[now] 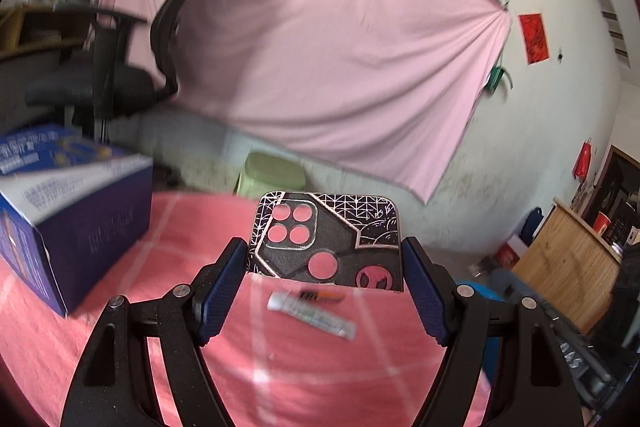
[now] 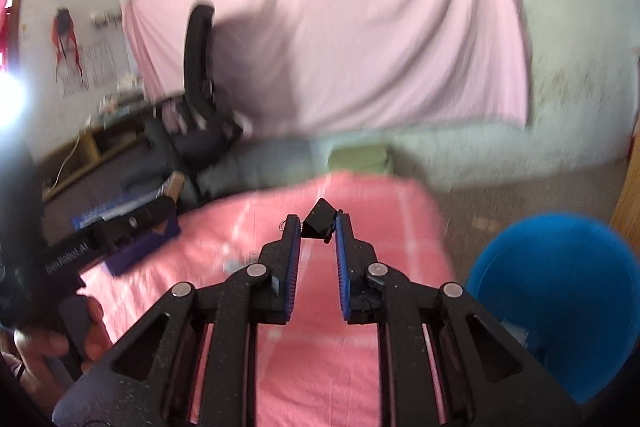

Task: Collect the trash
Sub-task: 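Carry the phone case and binder clip over the blue basin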

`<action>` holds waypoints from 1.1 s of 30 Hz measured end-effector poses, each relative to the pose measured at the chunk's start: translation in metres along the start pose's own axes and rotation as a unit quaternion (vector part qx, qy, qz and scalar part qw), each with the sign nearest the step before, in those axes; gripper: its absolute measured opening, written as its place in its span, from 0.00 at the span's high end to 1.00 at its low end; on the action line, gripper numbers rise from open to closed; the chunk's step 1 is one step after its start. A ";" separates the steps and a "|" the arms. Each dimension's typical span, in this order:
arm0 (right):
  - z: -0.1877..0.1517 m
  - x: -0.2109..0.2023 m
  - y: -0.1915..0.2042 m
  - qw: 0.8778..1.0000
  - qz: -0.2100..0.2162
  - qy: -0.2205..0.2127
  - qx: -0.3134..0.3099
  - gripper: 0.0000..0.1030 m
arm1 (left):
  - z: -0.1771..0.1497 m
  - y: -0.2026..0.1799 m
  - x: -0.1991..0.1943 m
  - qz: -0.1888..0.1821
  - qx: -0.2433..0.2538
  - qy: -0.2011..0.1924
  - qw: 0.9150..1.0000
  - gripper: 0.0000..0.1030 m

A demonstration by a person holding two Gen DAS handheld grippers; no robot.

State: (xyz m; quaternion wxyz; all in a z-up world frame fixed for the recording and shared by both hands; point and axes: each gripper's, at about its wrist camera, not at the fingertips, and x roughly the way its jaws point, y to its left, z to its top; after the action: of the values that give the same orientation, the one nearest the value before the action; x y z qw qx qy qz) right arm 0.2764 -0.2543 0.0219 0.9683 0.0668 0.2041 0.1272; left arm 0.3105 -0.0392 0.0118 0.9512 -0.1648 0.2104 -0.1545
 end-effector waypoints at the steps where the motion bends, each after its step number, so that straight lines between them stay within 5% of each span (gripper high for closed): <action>1: 0.004 -0.010 0.002 1.000 -0.001 -0.025 -0.005 0.67 | 0.002 -0.006 -0.003 0.000 0.008 -0.011 1.000 0.30; 8: 0.021 -0.068 0.007 0.987 -0.032 -0.158 -0.024 0.67 | 0.016 -0.049 -0.015 -0.032 0.034 -0.061 0.997 0.30; 18: 0.025 -0.112 -0.027 0.975 -0.114 -0.192 -0.009 0.67 | 0.010 -0.116 -0.016 -0.074 0.102 -0.095 0.987 0.30; 33: -0.003 -0.120 -0.107 0.968 -0.193 -0.130 0.089 0.70 | -0.028 -0.179 0.069 -0.144 0.066 0.071 0.985 0.30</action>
State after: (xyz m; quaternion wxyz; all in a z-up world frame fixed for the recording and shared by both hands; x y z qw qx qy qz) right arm 0.1923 -0.3894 0.0456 0.9829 0.1282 0.0961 -0.0907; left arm 0.3166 -0.2322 0.0314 0.9103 -0.1192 0.2412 -0.3146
